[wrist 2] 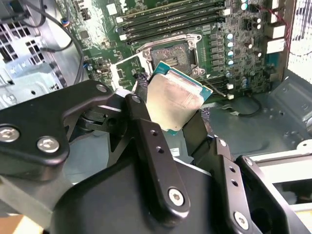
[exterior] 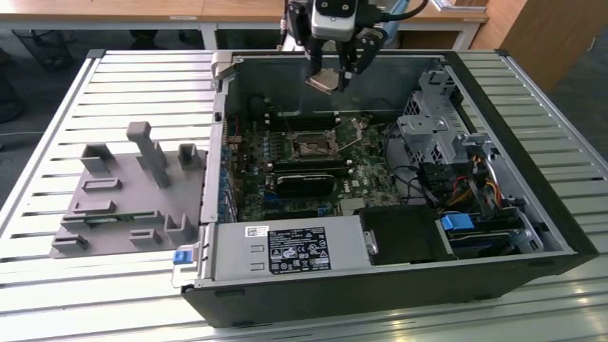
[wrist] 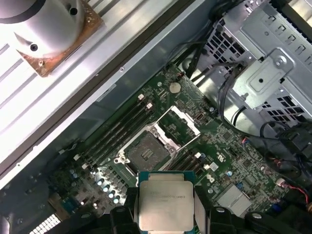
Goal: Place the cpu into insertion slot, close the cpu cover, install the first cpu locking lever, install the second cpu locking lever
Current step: 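Place the cpu into insertion slot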
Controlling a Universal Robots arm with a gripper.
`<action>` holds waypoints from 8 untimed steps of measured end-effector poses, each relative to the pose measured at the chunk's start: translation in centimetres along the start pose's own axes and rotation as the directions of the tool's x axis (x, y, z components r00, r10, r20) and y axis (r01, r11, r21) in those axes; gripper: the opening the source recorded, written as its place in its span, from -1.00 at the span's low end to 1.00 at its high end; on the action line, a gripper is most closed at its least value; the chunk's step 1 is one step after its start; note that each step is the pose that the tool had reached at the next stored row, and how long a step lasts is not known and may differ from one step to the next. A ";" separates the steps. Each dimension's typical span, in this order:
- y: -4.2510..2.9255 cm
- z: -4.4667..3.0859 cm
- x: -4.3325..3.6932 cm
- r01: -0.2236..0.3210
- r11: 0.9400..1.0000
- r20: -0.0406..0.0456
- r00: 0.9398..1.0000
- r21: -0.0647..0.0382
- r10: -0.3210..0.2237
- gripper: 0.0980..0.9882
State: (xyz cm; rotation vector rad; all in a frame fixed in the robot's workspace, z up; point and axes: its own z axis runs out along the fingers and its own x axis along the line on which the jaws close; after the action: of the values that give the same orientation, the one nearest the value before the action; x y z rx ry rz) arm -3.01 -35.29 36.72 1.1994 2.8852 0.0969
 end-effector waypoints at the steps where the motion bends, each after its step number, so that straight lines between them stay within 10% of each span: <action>1: 0.00 0.01 0.00 -0.014 1.000 0.001 1.000 0.000 0.014 -0.01; 8: 0.00 0.07 0.00 -0.109 0.994 0.008 0.994 0.000 0.109 -0.01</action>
State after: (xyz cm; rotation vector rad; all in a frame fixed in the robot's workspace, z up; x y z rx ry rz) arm -3.01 -35.28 36.64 1.3537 2.8120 0.0934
